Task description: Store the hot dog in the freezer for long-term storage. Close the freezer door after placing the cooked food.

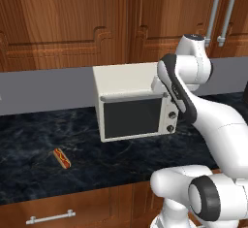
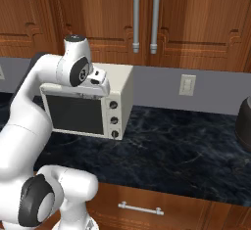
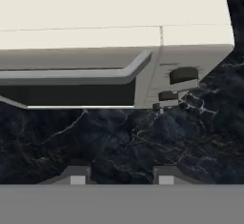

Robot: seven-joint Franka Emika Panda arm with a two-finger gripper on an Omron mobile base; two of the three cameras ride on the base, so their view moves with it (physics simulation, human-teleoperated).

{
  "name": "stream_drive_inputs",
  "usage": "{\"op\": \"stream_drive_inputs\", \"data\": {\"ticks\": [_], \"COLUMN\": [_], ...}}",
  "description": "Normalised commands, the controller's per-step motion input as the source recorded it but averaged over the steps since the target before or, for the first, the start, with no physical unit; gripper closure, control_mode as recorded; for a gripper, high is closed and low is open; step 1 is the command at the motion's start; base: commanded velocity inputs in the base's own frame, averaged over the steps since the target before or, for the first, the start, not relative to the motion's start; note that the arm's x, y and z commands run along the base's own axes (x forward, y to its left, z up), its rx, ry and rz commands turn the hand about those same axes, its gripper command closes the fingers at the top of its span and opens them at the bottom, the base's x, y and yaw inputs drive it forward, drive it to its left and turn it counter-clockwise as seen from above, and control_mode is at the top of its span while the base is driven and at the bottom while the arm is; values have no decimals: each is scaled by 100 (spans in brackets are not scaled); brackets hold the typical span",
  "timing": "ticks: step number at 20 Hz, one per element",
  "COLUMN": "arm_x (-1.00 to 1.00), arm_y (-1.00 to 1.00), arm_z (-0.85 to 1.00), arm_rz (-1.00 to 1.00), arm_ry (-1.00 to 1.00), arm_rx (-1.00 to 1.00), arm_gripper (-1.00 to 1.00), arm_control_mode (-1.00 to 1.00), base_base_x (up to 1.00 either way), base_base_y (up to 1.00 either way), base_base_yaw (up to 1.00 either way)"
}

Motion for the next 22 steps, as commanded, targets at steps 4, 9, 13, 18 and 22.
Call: {"op": "stream_drive_inputs", "data": {"ticks": [4, 9, 13, 18, 22], "arm_x": [-6, -10, -22, -20, -11], "arm_y": [19, 44, 84, 100, 73], "arm_z": [-12, -27, -16, -18, -25], "arm_rz": [0, 0, 3, 10, 14], "arm_ry": [5, 13, 9, 5, 8], "arm_rx": [0, 0, 0, 0, 0], "arm_gripper": [-100, -100, -100, -100, -100], "arm_control_mode": [-100, -100, -100, -100, -100], "base_base_x": [0, 0, 0, 0, 0], "base_base_y": [0, 0, 0, 0, 0], "base_base_yaw": [0, 0, 0, 0, 0]}}
